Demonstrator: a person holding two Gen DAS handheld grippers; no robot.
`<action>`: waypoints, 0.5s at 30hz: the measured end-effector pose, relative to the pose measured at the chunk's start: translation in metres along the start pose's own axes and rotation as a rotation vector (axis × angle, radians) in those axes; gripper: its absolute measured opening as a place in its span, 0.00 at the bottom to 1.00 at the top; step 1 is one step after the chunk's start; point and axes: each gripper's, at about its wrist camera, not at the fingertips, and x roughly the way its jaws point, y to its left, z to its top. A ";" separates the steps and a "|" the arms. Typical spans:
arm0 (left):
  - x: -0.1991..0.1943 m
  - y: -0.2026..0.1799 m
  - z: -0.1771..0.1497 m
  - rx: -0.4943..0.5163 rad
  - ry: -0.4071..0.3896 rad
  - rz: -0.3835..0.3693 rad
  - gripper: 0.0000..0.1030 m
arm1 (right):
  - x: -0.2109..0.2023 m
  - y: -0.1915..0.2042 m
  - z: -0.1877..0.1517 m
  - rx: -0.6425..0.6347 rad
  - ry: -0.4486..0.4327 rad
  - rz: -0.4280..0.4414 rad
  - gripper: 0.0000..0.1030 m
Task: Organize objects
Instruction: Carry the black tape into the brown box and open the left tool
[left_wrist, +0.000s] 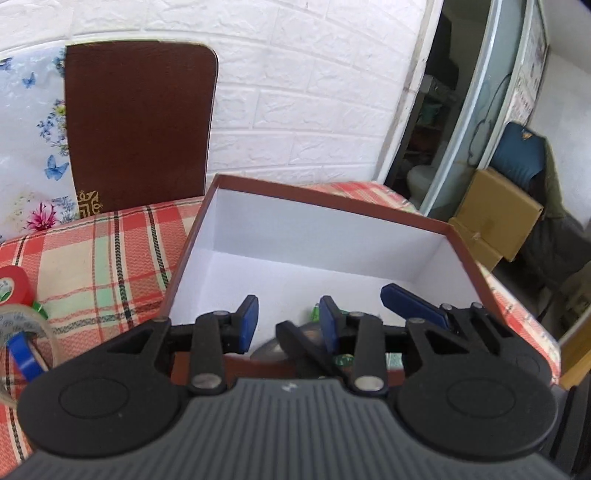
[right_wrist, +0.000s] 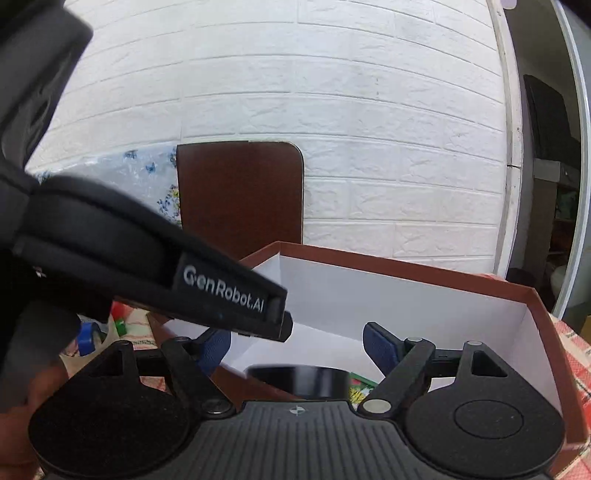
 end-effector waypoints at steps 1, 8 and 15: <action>-0.011 0.004 -0.003 0.000 -0.025 0.001 0.38 | -0.005 0.002 -0.002 -0.002 -0.018 0.001 0.75; -0.084 0.084 -0.047 -0.171 -0.114 0.100 0.41 | -0.038 0.046 -0.019 -0.060 -0.108 0.156 0.75; -0.113 0.183 -0.103 -0.473 -0.014 0.287 0.40 | 0.004 0.135 -0.041 -0.192 0.067 0.364 0.71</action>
